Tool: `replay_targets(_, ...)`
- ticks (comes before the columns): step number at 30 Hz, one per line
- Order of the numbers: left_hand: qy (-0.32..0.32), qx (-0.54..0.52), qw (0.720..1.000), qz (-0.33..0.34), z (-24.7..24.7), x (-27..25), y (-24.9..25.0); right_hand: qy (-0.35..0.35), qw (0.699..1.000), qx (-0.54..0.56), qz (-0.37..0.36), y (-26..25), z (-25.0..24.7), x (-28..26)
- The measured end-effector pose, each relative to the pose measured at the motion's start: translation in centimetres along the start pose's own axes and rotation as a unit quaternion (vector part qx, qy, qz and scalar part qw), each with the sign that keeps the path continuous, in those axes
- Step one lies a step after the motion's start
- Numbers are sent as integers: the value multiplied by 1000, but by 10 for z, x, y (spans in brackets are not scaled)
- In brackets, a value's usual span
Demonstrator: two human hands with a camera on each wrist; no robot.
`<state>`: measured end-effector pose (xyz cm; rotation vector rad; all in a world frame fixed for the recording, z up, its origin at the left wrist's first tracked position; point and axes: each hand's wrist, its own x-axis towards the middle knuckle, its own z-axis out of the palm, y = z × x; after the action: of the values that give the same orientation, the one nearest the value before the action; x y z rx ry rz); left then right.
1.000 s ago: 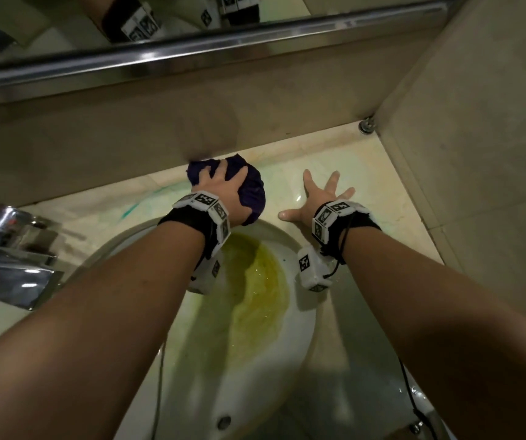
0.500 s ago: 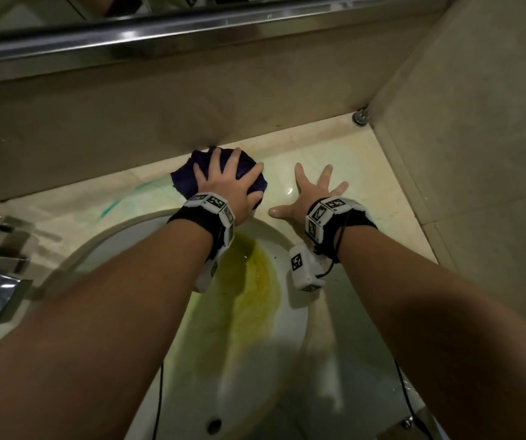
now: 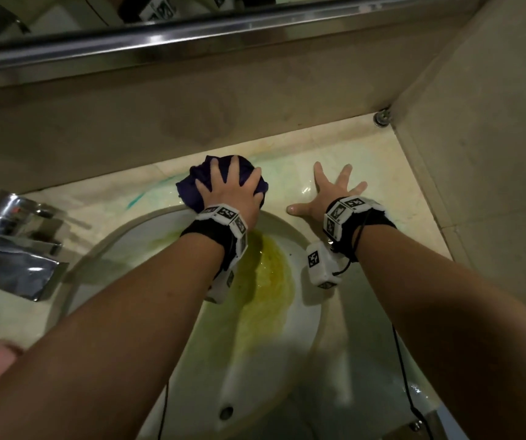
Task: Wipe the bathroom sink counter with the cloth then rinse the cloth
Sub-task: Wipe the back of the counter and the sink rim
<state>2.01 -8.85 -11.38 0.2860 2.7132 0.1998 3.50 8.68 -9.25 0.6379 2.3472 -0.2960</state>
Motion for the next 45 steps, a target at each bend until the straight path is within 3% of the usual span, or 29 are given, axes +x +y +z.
replay_targets(3, 1, 11, 998, 56, -2, 15, 19, 2, 1000, -11, 5, -1, 1, 1)
replay_targets(6, -16, 3, 997, 70, -7, 29, 28, 5, 1000, -13, 1, -1, 1, 2)
replay_targets(9, -23, -20, 998, 57, -9, 27, 13, 5, 1000, -11, -5, 0, 2, 2)
replay_targets(13, -11, -56, 998, -31, -13, 10, -26, 4, 1000, -6, -10, 0, 0, 0)
replay_targets(16, -6, -62, 996, -57, -10, -11, -36, 2, 1000, 8, -12, 0, 0, -2)
replay_targets(21, -5, -47, 998, -47, 0, -21, -20, 1, 1000, -11, -20, -4, 4, -8)
replay_targets(24, -16, -44, 999, -8, -5, -3, -13, 9, 1000, -16, -22, -13, 8, -4)
replay_targets(29, -15, -64, 998, 15, -11, 24, -9, 11, 991, -79, -105, -52, 5, -1)
replay_targets(32, 2, -67, 998, 16, -10, 21, -13, 36, 990, -64, -121, -55, 6, 6)
replay_targets(36, -1, -83, 996, -27, -13, 9, -30, 18, 996, -55, -74, -61, 5, 6)
replay_targets(40, 25, -77, 993, -82, -10, -5, -52, 11, 989, -80, -121, -79, 14, 5)
replay_targets(45, 37, -63, 990, -119, -7, -2, -42, 24, 987, -91, -130, -80, 24, 13)
